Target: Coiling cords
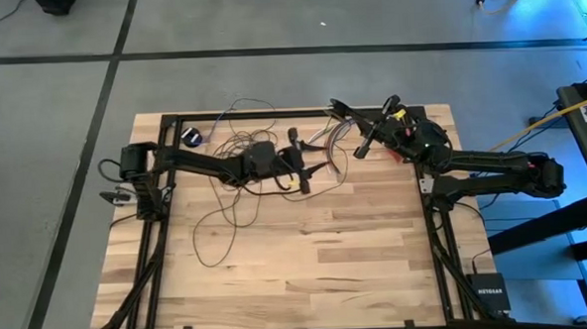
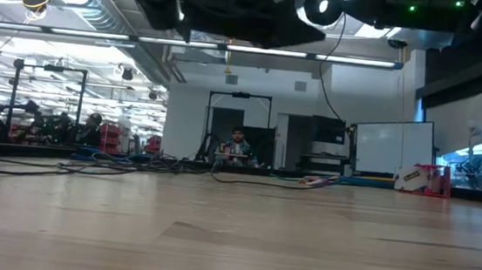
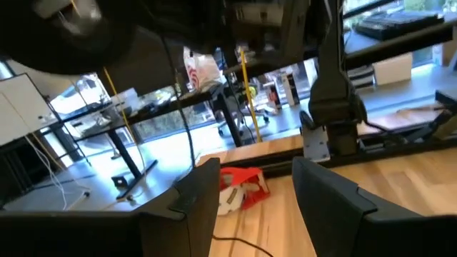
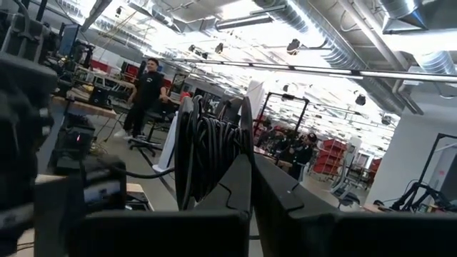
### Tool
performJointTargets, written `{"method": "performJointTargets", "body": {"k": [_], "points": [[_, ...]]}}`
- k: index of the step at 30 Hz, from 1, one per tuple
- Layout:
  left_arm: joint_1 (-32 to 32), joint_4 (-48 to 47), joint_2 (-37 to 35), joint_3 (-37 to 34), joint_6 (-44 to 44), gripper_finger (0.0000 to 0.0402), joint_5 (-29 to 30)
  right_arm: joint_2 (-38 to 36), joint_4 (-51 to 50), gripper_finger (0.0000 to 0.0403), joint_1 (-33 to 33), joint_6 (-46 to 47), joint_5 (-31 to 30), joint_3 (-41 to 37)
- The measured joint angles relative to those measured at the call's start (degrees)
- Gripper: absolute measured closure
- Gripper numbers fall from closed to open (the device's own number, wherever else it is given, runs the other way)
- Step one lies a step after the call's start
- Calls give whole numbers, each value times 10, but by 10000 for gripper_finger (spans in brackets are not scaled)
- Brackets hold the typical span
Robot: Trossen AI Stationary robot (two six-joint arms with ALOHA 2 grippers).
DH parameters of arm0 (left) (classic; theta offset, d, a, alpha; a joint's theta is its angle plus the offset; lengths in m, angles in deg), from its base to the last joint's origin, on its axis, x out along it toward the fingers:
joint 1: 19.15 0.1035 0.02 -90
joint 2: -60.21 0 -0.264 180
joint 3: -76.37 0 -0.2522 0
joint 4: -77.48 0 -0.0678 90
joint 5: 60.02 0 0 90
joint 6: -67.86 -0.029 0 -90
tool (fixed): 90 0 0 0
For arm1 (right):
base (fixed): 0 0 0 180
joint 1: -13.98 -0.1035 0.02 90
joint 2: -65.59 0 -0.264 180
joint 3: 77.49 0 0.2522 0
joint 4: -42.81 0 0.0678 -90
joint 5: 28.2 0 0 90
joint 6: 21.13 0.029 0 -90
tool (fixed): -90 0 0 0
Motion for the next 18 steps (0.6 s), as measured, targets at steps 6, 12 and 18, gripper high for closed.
{"method": "performJointTargets", "body": {"k": [6,12,18], "points": [[2,-1,58,57,21,233,8,0,0,394,0,-2,3,0],[4,-2,78,80,-19,233,99,0,-10,394,0,-2,3,0],[2,-6,78,80,-51,233,101,0,-16,394,0,-6,3,0]]}}
